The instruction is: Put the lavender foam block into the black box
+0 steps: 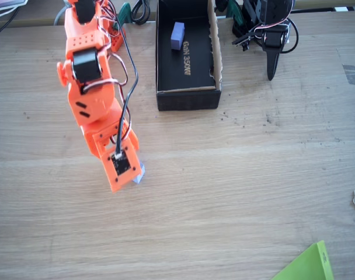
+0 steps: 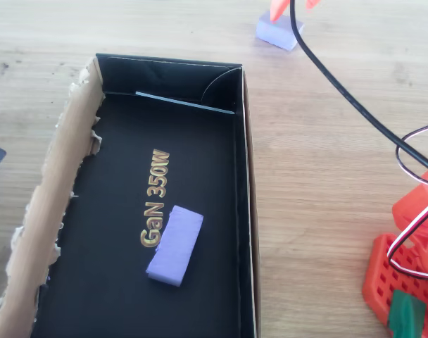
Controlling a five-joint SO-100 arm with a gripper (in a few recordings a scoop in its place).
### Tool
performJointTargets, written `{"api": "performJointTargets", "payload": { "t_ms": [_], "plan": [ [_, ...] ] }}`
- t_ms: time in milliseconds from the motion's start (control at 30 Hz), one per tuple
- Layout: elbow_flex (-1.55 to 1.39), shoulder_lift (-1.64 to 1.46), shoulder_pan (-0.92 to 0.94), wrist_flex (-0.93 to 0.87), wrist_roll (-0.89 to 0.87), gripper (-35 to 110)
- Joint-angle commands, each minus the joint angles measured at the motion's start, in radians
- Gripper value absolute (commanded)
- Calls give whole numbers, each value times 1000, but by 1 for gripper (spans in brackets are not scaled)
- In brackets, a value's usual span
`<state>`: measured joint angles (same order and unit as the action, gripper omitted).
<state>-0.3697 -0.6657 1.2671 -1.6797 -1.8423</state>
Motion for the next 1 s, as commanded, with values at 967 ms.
{"api": "performJointTargets", "payload": {
  "t_ms": [967],
  "plan": [
    [2,51,6,104,29,28]
  ]
}}
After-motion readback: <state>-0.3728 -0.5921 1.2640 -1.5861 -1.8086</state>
